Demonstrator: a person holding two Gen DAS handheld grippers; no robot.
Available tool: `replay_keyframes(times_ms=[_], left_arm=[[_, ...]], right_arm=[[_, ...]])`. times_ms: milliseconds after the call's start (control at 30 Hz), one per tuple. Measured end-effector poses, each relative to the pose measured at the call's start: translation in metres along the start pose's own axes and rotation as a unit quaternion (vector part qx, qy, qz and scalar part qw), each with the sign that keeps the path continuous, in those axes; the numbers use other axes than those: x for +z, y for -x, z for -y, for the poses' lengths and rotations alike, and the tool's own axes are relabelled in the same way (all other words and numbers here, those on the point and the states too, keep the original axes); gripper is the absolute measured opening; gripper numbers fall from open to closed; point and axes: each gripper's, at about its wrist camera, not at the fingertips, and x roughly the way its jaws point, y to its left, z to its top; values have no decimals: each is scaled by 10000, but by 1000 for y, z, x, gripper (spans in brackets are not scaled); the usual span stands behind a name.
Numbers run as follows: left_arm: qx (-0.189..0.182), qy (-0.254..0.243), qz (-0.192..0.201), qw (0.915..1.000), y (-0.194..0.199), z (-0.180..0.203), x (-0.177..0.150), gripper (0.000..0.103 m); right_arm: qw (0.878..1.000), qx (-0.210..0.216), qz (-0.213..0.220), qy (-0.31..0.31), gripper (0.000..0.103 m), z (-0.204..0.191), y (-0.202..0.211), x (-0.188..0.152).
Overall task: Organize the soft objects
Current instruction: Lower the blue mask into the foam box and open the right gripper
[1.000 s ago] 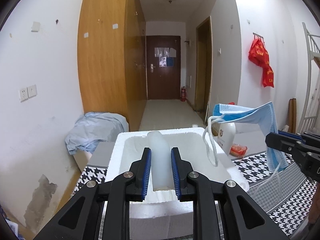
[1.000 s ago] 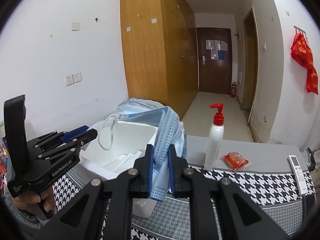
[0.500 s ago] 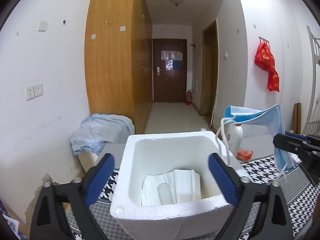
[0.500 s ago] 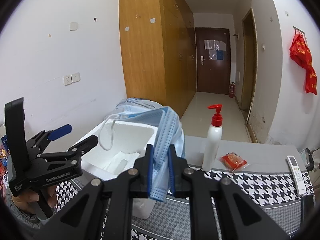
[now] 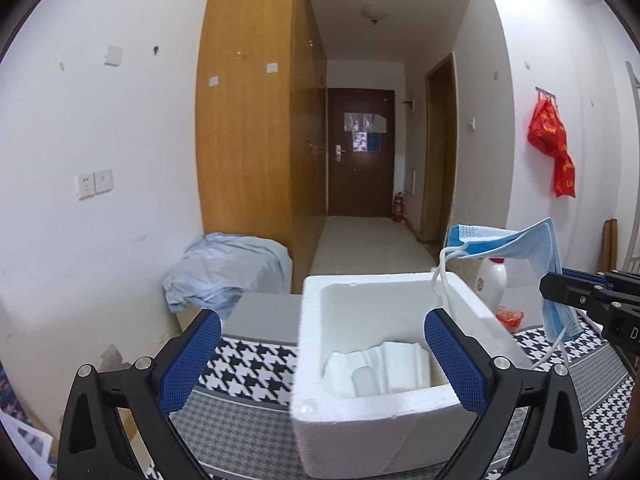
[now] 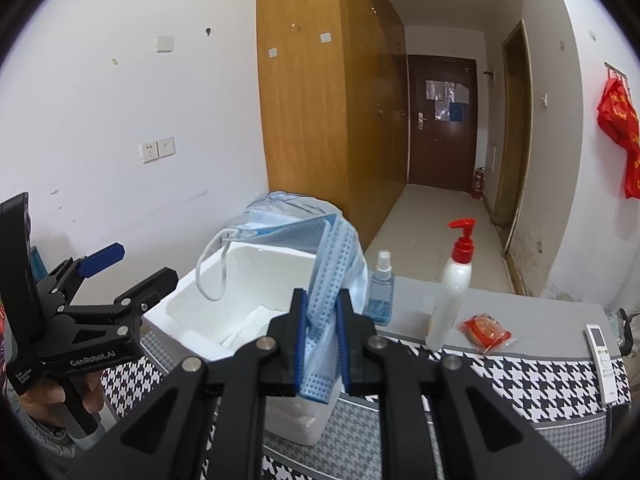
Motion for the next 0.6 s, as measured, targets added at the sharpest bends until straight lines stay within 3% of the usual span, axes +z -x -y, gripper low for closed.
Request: replay_keyframes(times_ms=[600], left_arm=[[181,65,4,9998,11,-31,-8,102]], right_arm=[[9988,336,-288,192,17,-31,-33,7]])
